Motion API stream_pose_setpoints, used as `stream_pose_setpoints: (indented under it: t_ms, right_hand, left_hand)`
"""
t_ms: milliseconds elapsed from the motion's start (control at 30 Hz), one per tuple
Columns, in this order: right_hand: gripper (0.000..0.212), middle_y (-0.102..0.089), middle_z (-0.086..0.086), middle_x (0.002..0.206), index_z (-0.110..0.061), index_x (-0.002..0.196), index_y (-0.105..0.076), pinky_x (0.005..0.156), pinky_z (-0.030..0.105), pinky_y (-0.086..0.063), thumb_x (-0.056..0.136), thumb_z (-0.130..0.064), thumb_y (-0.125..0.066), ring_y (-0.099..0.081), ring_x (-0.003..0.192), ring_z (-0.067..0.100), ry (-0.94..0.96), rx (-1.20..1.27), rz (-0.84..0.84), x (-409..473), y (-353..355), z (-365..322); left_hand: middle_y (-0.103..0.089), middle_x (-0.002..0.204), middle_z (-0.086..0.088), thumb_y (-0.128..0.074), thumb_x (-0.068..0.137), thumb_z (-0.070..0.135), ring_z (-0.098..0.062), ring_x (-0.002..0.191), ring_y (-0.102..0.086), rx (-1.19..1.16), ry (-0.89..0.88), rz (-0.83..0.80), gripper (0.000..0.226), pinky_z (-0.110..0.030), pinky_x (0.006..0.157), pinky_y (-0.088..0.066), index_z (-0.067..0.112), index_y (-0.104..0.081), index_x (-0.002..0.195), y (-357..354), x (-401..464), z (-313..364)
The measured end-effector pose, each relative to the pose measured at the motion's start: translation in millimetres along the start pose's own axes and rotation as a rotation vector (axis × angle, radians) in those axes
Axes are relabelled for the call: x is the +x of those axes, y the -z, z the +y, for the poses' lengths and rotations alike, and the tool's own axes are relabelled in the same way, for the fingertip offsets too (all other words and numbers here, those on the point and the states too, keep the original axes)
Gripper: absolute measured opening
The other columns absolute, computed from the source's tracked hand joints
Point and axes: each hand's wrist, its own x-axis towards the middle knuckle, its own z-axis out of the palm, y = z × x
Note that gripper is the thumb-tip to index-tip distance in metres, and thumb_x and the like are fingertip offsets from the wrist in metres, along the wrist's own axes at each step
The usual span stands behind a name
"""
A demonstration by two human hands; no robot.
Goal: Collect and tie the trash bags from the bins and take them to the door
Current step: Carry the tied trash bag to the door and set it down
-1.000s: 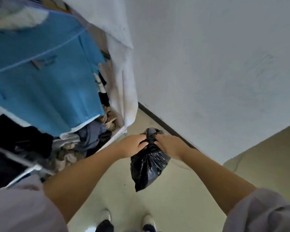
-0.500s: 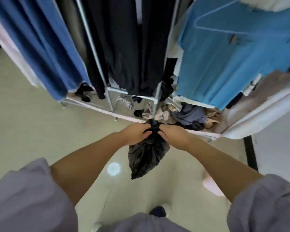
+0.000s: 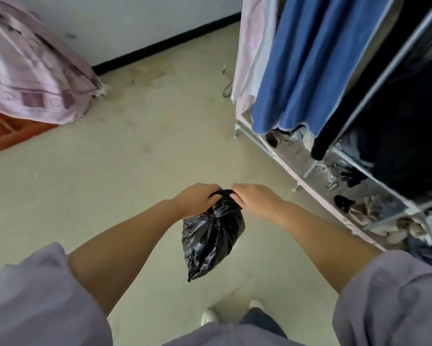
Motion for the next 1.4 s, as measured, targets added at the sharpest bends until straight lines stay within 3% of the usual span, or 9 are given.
stream_pose_setpoints:
  t_ms: [133,267,467,600,833,1000,1067,1200,1400]
  right_hand:
    - [0.031,-0.060,0.011,0.095,-0.005,0.104,-0.048,0.064,0.031,-0.032,0.102,-0.030,-0.030,-0.059,0.084,0.032,0.103,-0.027,-0.039,83.5,10.6,-25.6]
    - [0.030,-0.047,0.003,0.082,-0.006,0.102,-0.048,0.065,0.032,-0.033,0.102,-0.030,-0.029,-0.049,0.074,0.027,0.165,-0.027,-0.070,163.1,26.6,-33.2]
    - [0.031,-0.060,0.011,0.096,-0.006,0.103,-0.048,0.066,0.033,-0.034,0.103,-0.030,-0.028,-0.058,0.085,0.032,0.253,-0.054,-0.088,296.6,55.1,-5.7]
    - [0.031,-0.053,0.006,0.086,-0.008,0.100,-0.047,0.064,0.033,-0.035,0.103,-0.031,-0.027,-0.053,0.077,0.028,0.292,-0.069,-0.113,382.2,83.8,18.7]
    - [0.031,-0.061,0.010,0.100,-0.008,0.109,-0.048,0.066,0.032,-0.034,0.103,-0.030,-0.028,-0.059,0.090,0.030,0.312,-0.097,-0.114,528.1,116.8,49.3]
    - [0.031,-0.059,0.009,0.097,-0.008,0.106,-0.048,0.066,0.032,-0.034,0.103,-0.030,-0.027,-0.058,0.088,0.029,0.252,-0.097,-0.085,649.7,133.6,69.0]
    - [0.031,-0.057,0.007,0.092,-0.008,0.105,-0.048,0.065,0.031,-0.033,0.103,-0.031,-0.026,-0.056,0.084,0.028,0.220,-0.084,-0.074,696.1,143.4,75.0]
    - [0.033,-0.061,0.010,0.103,-0.006,0.111,-0.048,0.065,0.031,-0.031,0.103,-0.030,-0.027,-0.059,0.091,0.030,0.165,-0.082,-0.028,778.2,167.9,88.1]
    - [0.034,-0.061,0.013,0.105,-0.004,0.114,-0.047,0.065,0.031,-0.031,0.103,-0.029,-0.027,-0.059,0.092,0.033,0.076,-0.080,-0.005,890.5,193.4,142.7]
  left_hand:
    - [-0.055,0.079,-0.002,-0.041,0.099,0.027,-0.022,0.072,-0.051,-0.045,0.123,0.070,0.022,-0.031,0.064,-0.037,0.009,-0.055,0.096,32.6,0.2,-70.2]
    - [-0.044,0.065,0.011,-0.046,0.097,0.026,-0.019,0.069,-0.047,-0.069,0.196,0.106,0.015,-0.029,0.062,-0.033,0.020,-0.043,0.083,70.4,21.4,-122.5]
    - [-0.052,0.072,-0.002,-0.043,0.098,0.029,-0.022,0.067,-0.048,-0.109,0.321,0.137,0.021,-0.028,0.054,-0.032,0.013,-0.048,0.085,140.2,93.7,-193.2]
    - [-0.047,0.068,0.003,-0.043,0.098,0.029,-0.022,0.068,-0.048,-0.119,0.344,0.159,0.021,-0.028,0.053,-0.031,0.014,-0.046,0.083,191.5,147.9,-231.7]
    - [-0.043,0.072,0.006,-0.043,0.099,0.024,-0.019,0.074,-0.045,-0.117,0.310,0.188,0.021,-0.029,0.065,-0.032,0.010,-0.056,0.106,276.0,239.6,-316.4]
    - [-0.042,0.066,0.010,-0.042,0.099,0.028,-0.022,0.072,-0.048,-0.064,0.260,0.164,0.018,-0.031,0.063,-0.033,0.018,-0.044,0.084,339.5,320.1,-407.9]
    - [-0.042,0.066,0.008,-0.042,0.099,0.028,-0.022,0.072,-0.048,-0.047,0.229,0.139,0.018,-0.031,0.064,-0.034,0.018,-0.043,0.084,370.5,349.7,-441.8]
    - [-0.040,0.069,0.008,-0.041,0.099,0.025,-0.019,0.072,-0.044,-0.030,0.163,0.098,0.016,-0.029,0.065,-0.032,0.014,-0.051,0.096,433.5,406.8,-492.9]
    - [-0.047,0.073,0.002,-0.041,0.099,0.025,-0.021,0.072,-0.047,0.000,0.077,0.033,0.011,-0.030,0.064,-0.035,0.020,-0.044,0.091,504.7,519.4,-555.0]
